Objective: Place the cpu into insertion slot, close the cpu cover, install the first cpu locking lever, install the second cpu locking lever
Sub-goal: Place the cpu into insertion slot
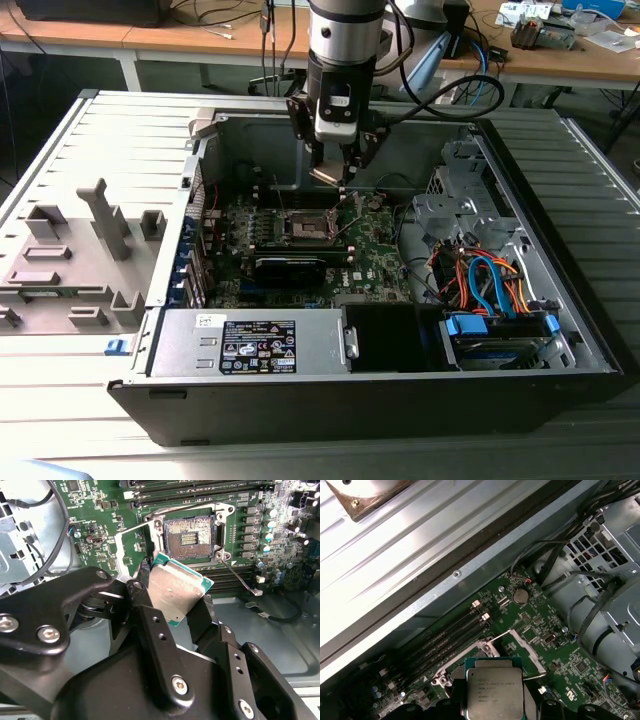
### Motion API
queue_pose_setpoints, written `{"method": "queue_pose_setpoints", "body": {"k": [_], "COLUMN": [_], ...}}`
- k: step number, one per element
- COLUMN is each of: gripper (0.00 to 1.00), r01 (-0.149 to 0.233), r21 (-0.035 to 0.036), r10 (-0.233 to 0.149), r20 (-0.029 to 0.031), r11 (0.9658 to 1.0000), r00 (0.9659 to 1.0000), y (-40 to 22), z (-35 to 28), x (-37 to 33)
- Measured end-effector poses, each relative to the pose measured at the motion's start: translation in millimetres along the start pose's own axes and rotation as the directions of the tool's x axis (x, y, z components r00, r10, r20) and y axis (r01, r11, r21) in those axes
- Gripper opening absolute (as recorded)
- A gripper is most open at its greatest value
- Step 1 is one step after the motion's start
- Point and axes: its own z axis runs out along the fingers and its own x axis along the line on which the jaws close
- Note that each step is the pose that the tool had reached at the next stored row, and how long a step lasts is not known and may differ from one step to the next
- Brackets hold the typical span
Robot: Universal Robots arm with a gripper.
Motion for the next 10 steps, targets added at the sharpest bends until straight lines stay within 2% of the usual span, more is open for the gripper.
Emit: {"method": "queue_pose_setpoints", "body": {"k": [10], "gripper": [0.55], "r01": [-0.009], "r21": [0.0015], "r10": [0.009], "r20": [0.0017], "r11": [1.0000], "r00": [1.0000], "y": [0.0], "z": [0.3], "x": [0.0]}}
